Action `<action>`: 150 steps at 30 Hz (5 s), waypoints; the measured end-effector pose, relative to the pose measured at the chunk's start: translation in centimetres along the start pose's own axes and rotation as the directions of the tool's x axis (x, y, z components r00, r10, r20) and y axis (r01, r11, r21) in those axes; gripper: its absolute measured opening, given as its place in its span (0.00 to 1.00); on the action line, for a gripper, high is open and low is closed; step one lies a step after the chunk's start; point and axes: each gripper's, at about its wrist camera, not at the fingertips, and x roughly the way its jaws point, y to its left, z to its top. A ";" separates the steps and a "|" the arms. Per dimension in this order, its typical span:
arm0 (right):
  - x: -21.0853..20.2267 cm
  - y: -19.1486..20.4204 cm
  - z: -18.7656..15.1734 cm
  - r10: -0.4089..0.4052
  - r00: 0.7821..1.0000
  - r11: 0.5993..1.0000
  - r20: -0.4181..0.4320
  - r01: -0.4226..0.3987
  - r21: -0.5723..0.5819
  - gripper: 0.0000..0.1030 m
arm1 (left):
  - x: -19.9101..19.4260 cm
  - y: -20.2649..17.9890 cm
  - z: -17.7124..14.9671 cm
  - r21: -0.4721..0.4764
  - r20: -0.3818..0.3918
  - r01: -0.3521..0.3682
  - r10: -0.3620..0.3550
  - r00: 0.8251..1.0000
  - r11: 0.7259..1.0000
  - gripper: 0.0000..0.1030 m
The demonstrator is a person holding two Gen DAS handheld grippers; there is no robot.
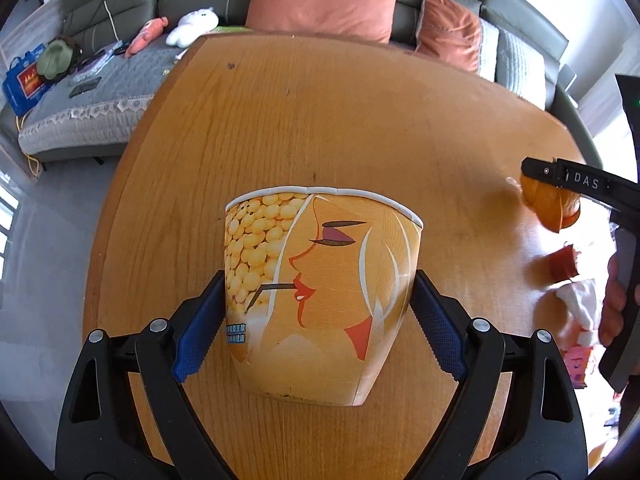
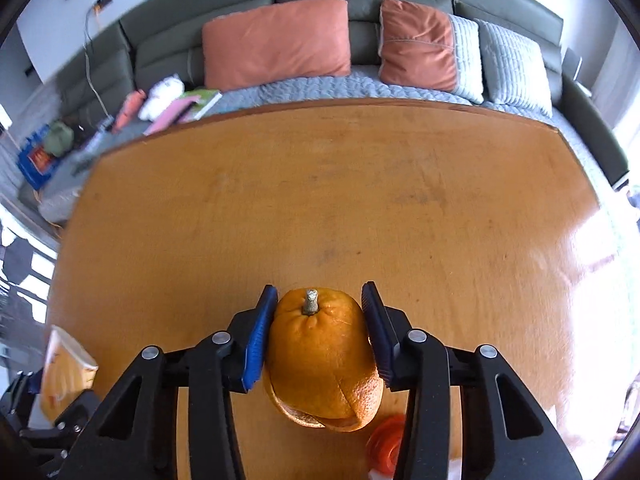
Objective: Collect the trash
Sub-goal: 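Carry the yellow cup and orange to the bin and release both, then move both open grippers back toward the table, then grasp the orange toy block with the left gripper while the right gripper grasps the white cloth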
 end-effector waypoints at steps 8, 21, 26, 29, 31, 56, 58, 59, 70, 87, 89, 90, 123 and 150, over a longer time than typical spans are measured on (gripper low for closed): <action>-5.5 3.7 -2.2 0.140 0.990 0.989 0.031 -0.138 -0.055 0.44 | -3.1 1.2 -1.9 -0.032 0.043 0.009 -0.008 0.999 0.999 0.83; -12.1 15.0 -9.3 0.314 0.950 0.923 -0.007 -0.307 -0.234 0.45 | -11.0 8.2 -9.7 -0.158 0.105 -0.045 0.062 0.992 0.986 0.83; -13.7 20.6 -12.2 0.376 0.925 0.874 -0.049 -0.371 -0.314 0.45 | -13.5 12.7 -13.6 -0.248 0.108 -0.082 0.112 0.988 0.965 0.83; -14.3 24.1 -13.7 0.402 0.912 0.840 -0.080 -0.402 -0.365 0.45 | -14.9 15.9 -16.2 -0.308 0.102 -0.112 0.149 0.984 0.945 0.83; -14.5 26.5 -14.7 0.416 0.903 0.816 -0.106 -0.423 -0.395 0.45 | -15.6 17.6 -17.6 -0.340 0.095 -0.127 0.168 0.981 0.932 0.83; -14.1 47.3 -24.2 0.439 0.840 0.605 -0.318 -0.538 -0.587 0.92 | -17.0 33.3 -27.7 -0.583 -0.075 -0.243 0.246 0.966 0.775 0.95; -14.5 48.2 -23.9 0.445 0.851 0.607 -0.279 -0.516 -0.604 0.92 | -16.9 33.9 -27.6 -0.568 -0.118 -0.311 0.298 0.947 0.762 0.95; -14.7 48.6 -23.8 0.452 0.847 0.603 -0.279 -0.521 -0.604 0.92 | -16.9 34.1 -27.6 -0.569 -0.117 -0.320 0.311 0.943 0.757 0.95; -14.6 47.7 -23.1 0.468 0.835 0.620 -0.289 -0.544 -0.566 0.92 | -17.9 34.6 -27.5 -0.606 -0.082 -0.293 0.308 0.948 0.740 0.95; -16.9 34.9 -18.6 0.486 0.862 0.750 -0.147 -0.497 -0.437 0.92 | -17.6 24.2 -21.4 -0.430 0.002 -0.226 0.251 0.968 0.874 0.95; -17.0 32.8 -18.0 0.480 0.868 0.770 -0.129 -0.487 -0.413 0.92 | -17.3 22.1 -20.4 -0.391 0.012 -0.215 0.238 0.971 0.895 0.95; -17.1 31.3 -17.6 0.475 0.873 0.784 -0.114 -0.479 -0.395 0.92 | -17.1 21.2 -20.0 -0.375 0.015 -0.208 0.231 0.973 0.903 0.95; -13.3 -3.5 -11.8 0.210 0.977 0.976 0.027 -0.208 -0.066 0.92 | -7.3 -12.0 -11.6 0.127 -0.031 0.001 0.003 1.000 0.992 0.95; -7.7 -10.7 -10.4 0.212 0.969 0.968 -0.125 -0.226 -0.113 0.15 | -1.9 -23.3 -11.1 0.290 -0.043 0.073 -0.063 0.997 0.954 0.95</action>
